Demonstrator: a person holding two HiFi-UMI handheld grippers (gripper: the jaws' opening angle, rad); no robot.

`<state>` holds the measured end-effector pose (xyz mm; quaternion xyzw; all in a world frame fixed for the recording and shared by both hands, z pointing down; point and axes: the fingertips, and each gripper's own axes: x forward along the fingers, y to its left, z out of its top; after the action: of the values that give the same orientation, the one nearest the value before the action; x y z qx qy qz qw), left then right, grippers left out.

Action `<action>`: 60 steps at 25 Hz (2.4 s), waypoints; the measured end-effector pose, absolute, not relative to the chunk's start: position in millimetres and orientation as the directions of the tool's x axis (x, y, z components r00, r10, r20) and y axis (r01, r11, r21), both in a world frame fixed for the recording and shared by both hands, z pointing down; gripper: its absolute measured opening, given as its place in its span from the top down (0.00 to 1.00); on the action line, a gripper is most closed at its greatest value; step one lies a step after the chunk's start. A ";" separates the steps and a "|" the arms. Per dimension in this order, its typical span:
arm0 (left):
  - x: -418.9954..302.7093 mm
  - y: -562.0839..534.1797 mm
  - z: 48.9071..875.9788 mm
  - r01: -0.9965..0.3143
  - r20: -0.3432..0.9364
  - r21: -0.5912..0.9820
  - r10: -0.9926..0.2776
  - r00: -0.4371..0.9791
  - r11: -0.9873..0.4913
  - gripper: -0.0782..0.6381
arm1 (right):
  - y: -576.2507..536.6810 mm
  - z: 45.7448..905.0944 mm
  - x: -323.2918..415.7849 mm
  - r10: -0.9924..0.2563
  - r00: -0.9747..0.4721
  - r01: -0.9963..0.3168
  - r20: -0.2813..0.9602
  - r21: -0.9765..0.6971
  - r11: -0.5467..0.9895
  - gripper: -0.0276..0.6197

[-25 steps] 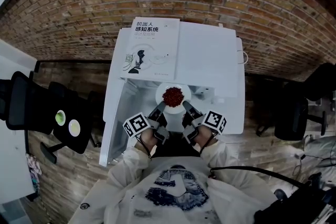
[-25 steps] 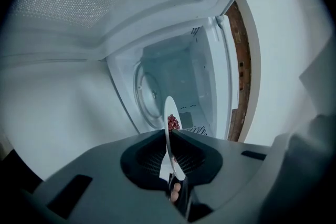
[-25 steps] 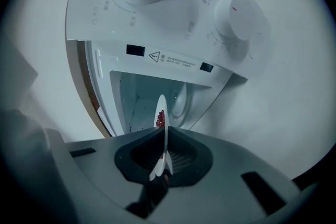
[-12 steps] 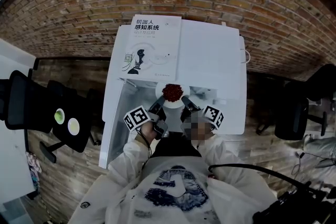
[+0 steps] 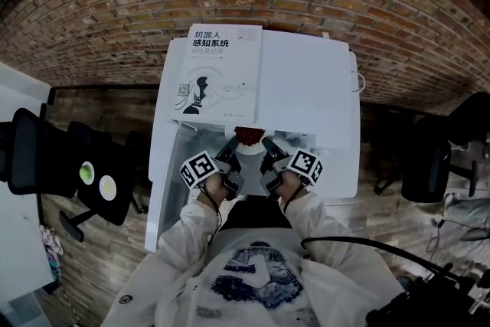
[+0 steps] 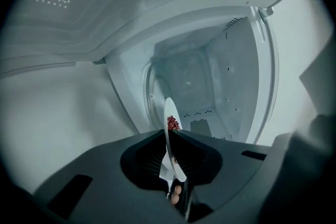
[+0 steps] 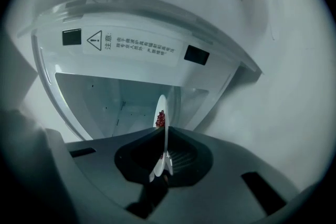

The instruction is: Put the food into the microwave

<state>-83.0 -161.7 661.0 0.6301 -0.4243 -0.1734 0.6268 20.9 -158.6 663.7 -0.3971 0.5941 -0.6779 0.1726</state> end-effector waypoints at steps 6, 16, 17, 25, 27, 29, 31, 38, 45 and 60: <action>-81.0 -170.4 664.7 -0.330 0.328 0.932 -0.741 0.586 0.151 0.84 | -166.5 667.8 22.7 -0.709 -0.615 -0.237 0.345 -0.939 -0.251 0.92; -83.8 -179.0 673.5 -0.333 0.343 0.928 -0.741 0.577 0.171 0.84 | -172.3 675.8 20.6 -0.722 -0.589 -0.235 0.364 -0.931 -0.278 0.92; -83.6 -179.0 674.1 -0.332 0.344 0.927 -0.740 0.577 0.173 0.84 | -172.2 676.4 20.8 -0.722 -0.587 -0.234 0.366 -0.931 -0.281 0.92; -84.4 -178.8 677.9 -0.341 0.351 0.924 -0.739 0.575 0.174 0.84 | -172.7 681.5 19.7 -0.722 -0.580 -0.237 0.377 -0.926 -0.294 0.92; -84.5 -178.5 679.5 -0.347 0.356 0.921 -0.737 0.575 0.174 0.84 | -172.6 682.9 19.7 -0.722 -0.577 -0.240 0.382 -0.924 -0.296 0.92; -84.1 -178.3 680.7 -0.357 0.361 0.918 -0.733 0.576 0.172 0.84 | -172.5 684.0 19.9 -0.722 -0.574 -0.243 0.387 -0.922 -0.301 0.92; -83.8 -178.3 680.7 -0.359 0.363 0.917 -0.732 0.577 0.172 0.84 | -173.2 684.4 20.0 -0.723 -0.570 -0.247 0.391 -0.920 -0.303 0.92; -83.1 -179.8 679.0 -0.382 0.369 0.910 -0.729 0.577 0.159 0.83 | -176.3 682.6 19.5 -0.730 -0.560 -0.250 0.391 -0.920 -0.301 0.92; -83.7 -181.5 679.2 -0.440 0.399 0.886 -0.721 0.566 0.145 0.73 | -177.3 682.3 16.5 -0.727 -0.568 -0.249 0.385 -0.923 -0.295 0.92; -84.3 -158.5 675.6 -0.439 0.393 0.889 -0.713 0.581 0.133 0.69 | -170.4 677.8 21.9 -0.736 -0.569 -0.230 0.368 -0.930 -0.287 0.88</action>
<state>-84.3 -158.5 675.6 0.6489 -0.4437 -0.1126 0.6077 21.9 -170.4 677.8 -0.4256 0.5672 -0.6801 0.1861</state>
